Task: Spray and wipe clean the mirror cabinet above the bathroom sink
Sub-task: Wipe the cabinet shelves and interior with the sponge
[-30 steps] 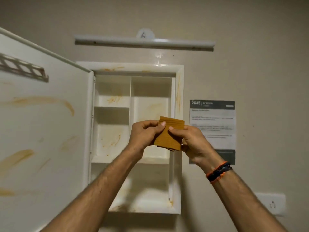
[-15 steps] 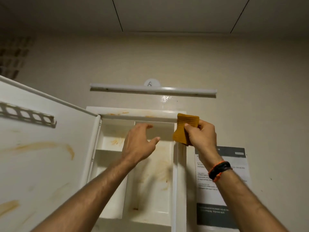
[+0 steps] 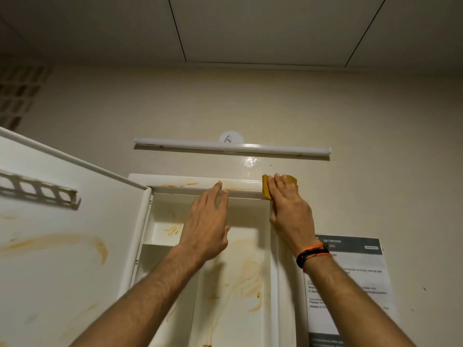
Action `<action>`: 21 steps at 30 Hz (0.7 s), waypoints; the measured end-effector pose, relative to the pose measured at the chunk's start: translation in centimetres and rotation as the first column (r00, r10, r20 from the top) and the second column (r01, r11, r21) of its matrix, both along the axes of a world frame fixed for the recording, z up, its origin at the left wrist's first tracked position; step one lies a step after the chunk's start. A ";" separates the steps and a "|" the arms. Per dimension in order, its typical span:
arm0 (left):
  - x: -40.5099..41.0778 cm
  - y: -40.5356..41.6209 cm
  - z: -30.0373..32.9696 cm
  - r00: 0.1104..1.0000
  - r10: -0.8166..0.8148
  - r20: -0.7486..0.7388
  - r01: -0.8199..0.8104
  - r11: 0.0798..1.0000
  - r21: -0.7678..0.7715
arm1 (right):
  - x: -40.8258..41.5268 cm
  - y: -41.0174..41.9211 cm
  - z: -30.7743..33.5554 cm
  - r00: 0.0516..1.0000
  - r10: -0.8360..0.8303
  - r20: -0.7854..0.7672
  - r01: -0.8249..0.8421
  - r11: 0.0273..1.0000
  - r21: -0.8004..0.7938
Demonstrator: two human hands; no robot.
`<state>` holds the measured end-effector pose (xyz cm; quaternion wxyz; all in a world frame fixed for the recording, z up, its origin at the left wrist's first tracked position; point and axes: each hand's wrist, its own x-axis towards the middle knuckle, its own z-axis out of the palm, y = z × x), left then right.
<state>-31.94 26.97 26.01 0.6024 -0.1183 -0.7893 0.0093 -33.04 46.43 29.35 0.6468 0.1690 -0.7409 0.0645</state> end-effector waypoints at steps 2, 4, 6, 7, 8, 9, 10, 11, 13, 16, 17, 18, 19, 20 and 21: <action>-0.5 -0.2 -0.2 1.000 -0.004 -0.010 0.004 1.000 -0.009 | -0.7 -0.1 -0.8 0.998 0.066 -0.009 -0.066 0.998 -0.023; -0.9 -0.4 -0.3 1.000 -0.005 -0.025 0.004 1.000 -0.014 | -1.1 -0.1 -1.3 0.996 0.085 -0.031 -0.086 0.996 -0.009; -1.2 -0.4 -0.4 0.999 -0.003 -0.037 0.003 1.000 -0.011 | -1.4 0.0 -1.5 0.995 0.084 -0.044 -0.084 0.996 0.008; -1.4 -0.4 -0.5 0.999 0.001 -0.045 -0.001 1.000 -0.008 | -1.5 0.0 -1.6 0.996 0.077 -0.044 -0.077 0.997 0.014; -1.6 -0.3 -0.5 0.999 0.004 -0.048 -0.004 1.000 -0.006 | -1.5 0.1 -1.5 0.996 0.073 -0.042 -0.073 0.997 0.019; -1.8 -0.2 -0.6 0.999 0.006 -0.047 -0.006 1.000 -0.005 | -1.6 0.1 -1.4 0.997 0.072 -0.041 -0.071 0.997 0.024; -1.9 -0.2 -0.7 0.999 0.009 -0.050 -0.009 1.000 -0.004 | -1.6 0.1 -1.3 0.996 0.074 -0.043 -0.073 0.997 0.027; -2.1 -0.1 -0.8 0.998 0.012 -0.054 -0.012 1.000 -0.002 | -1.6 0.1 -1.1 0.996 0.078 -0.050 -0.077 0.997 0.027; -2.4 0.1 -0.9 0.999 0.022 -0.049 -0.022 1.000 0.003 | -1.8 -0.1 -0.7 0.995 0.080 -0.067 -0.079 0.997 0.024; -2.8 0.2 -0.9 0.998 0.035 -0.051 -0.034 0.999 0.013 | -1.9 -0.6 -0.2 0.994 0.059 -0.091 -0.058 0.998 0.020; -2.8 0.3 -0.9 0.998 0.040 -0.055 -0.039 0.999 0.016 | -1.9 -0.7 -0.1 0.994 0.055 -0.094 -0.053 0.998 0.028; -2.9 0.3 -0.9 0.997 0.046 -0.056 -0.045 0.999 0.016 | -1.9 -0.7 -0.2 0.994 0.052 -0.095 -0.048 0.998 0.040; -2.9 0.4 -0.9 0.997 0.051 -0.051 -0.050 0.999 0.016 | -1.9 -0.5 -0.5 0.995 0.045 -0.093 -0.040 0.998 0.057; -2.9 0.4 -0.9 0.998 0.052 -0.045 -0.052 0.999 0.018 | -1.9 -0.3 -0.8 0.995 0.040 -0.091 -0.033 0.997 0.072; -2.8 0.3 -1.0 0.998 0.049 -0.038 -0.048 0.999 0.020 | -2.0 -0.2 -1.3 0.995 0.034 -0.090 -0.027 0.996 0.080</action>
